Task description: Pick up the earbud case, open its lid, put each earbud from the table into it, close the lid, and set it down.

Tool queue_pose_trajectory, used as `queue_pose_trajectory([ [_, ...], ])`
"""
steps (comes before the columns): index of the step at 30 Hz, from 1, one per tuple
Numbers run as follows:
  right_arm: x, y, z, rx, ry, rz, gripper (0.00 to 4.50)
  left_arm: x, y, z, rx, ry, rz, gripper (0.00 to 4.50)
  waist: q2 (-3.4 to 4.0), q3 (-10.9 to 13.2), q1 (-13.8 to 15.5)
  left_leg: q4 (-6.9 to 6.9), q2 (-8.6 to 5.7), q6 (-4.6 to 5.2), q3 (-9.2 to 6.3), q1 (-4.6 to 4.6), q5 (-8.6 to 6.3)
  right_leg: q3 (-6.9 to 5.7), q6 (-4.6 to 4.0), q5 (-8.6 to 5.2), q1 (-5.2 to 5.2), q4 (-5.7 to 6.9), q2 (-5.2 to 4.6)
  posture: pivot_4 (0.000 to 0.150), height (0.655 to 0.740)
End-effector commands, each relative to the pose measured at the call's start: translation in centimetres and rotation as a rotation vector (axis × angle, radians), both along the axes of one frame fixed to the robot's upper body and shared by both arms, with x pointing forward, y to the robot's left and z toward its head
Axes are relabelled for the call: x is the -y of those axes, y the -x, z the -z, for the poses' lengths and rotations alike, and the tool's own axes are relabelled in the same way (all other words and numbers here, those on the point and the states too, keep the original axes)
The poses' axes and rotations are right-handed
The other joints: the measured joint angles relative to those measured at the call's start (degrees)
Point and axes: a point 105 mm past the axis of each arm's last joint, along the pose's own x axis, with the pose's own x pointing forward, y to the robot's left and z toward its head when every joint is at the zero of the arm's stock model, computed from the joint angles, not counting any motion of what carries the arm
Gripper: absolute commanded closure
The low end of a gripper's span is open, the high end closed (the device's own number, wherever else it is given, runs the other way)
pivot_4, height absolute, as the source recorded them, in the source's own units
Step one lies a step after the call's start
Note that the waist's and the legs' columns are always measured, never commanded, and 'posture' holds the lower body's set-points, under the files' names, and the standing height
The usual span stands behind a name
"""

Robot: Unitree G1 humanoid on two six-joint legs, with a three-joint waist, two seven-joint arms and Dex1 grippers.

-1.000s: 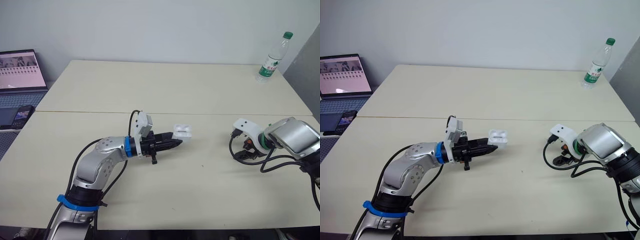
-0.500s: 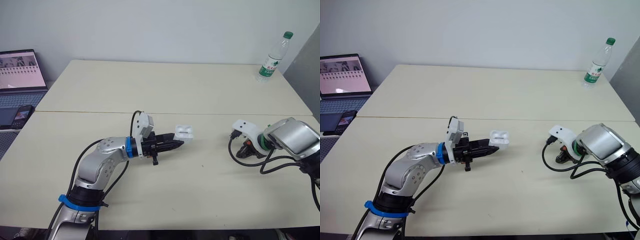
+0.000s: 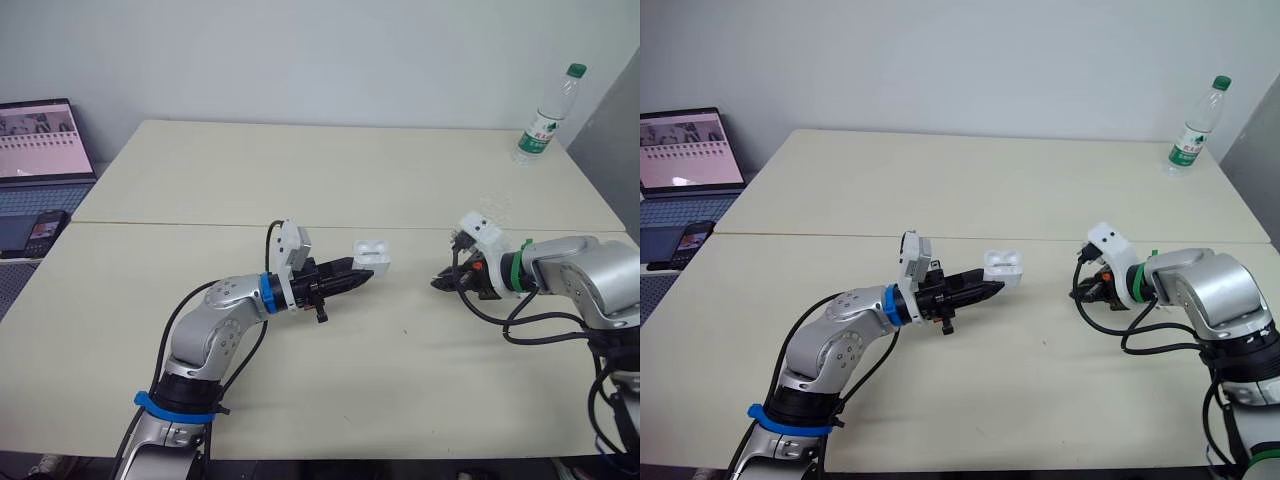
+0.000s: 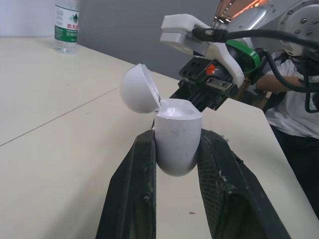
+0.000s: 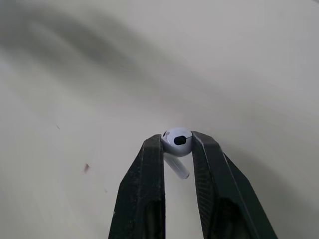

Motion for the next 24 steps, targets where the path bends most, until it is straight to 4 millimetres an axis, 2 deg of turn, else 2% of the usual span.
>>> queue_pose_trajectory([
  [1, -0.1, -0.6, -3.6, 0.2, -0.158, 0.062, 4.1, -0.3, -1.3, -1.1, 0.066, 0.025, -0.077, 3.72, 0.0, 0.0, -0.04, 0.0, -0.02, 0.0, 0.01, 0.0, 0.0, 0.01, 0.01, 0.01, 0.0, 0.0, 0.0, 0.15, 0.7362],
  [6, -2.6, -0.7, -7.4, 0.462, -0.467, 0.074, 4.1, -0.1, -2.9, -1.7, 0.09, 0.056, -0.159, 3.72, 0.01, -0.01, -0.1, 0.02, 0.0, 0.0, 0.01, 0.0, 0.0, 0.01, 0.05, 0.05, 0.0, 0.02, 0.09, 0.15, 0.7362],
  [11, -5.2, 0.1, -9.2, 0.53, -0.753, 0.132, 4.1, 0.6, -3.8, -1.8, 0.118, 0.061, -0.213, 3.72, 0.05, -0.03, -0.09, -0.04, 0.04, -0.01, 0.0, 0.0, 0.0, 0.0, 0.03, 0.06, -0.02, 0.04, 0.1, 0.15, 0.7362],
  [17, -7.6, 0.5, -9.7, 0.514, -0.893, 0.148, 4.1, 1.3, -4.8, -2.3, 0.15, 0.081, -0.258, 3.72, 0.06, -0.03, -0.09, -0.02, -0.04, -0.01, 0.06, 0.0, 0.01, 0.0, 0.06, 0.1, -0.02, 0.04, 0.0, 0.15, 0.7362],
  [24, -10.1, 1.0, -8.8, 0.502, -0.918, 0.146, 4.1, 1.4, -5.0, -3.3, 0.179, 0.125, -0.264, 3.72, 0.07, -0.04, -0.14, -0.04, 0.01, -0.01, 0.04, 0.01, 0.01, 0.01, 0.05, 0.1, -0.03, 0.03, 0.05, 0.15, 0.7362],
])
